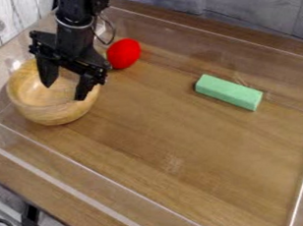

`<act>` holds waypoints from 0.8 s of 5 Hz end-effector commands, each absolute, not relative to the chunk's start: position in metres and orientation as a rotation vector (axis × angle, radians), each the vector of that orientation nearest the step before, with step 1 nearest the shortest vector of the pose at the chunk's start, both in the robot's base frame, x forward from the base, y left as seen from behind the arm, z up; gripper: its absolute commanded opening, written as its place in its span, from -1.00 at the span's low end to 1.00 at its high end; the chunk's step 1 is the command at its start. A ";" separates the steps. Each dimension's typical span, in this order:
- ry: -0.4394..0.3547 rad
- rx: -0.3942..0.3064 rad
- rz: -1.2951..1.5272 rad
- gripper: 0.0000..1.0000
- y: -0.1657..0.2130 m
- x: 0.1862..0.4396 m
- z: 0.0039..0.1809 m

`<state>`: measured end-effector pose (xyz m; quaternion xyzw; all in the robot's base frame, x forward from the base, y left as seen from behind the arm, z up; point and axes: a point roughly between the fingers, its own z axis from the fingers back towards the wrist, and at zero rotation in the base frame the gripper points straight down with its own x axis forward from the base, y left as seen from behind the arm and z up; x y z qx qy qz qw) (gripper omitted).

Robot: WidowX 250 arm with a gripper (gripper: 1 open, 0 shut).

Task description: Remove the green stick from the brown bowl and put it on the table

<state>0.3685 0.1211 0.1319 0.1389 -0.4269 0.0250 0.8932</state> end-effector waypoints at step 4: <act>-0.969 0.164 0.251 -1.00 0.164 0.353 0.138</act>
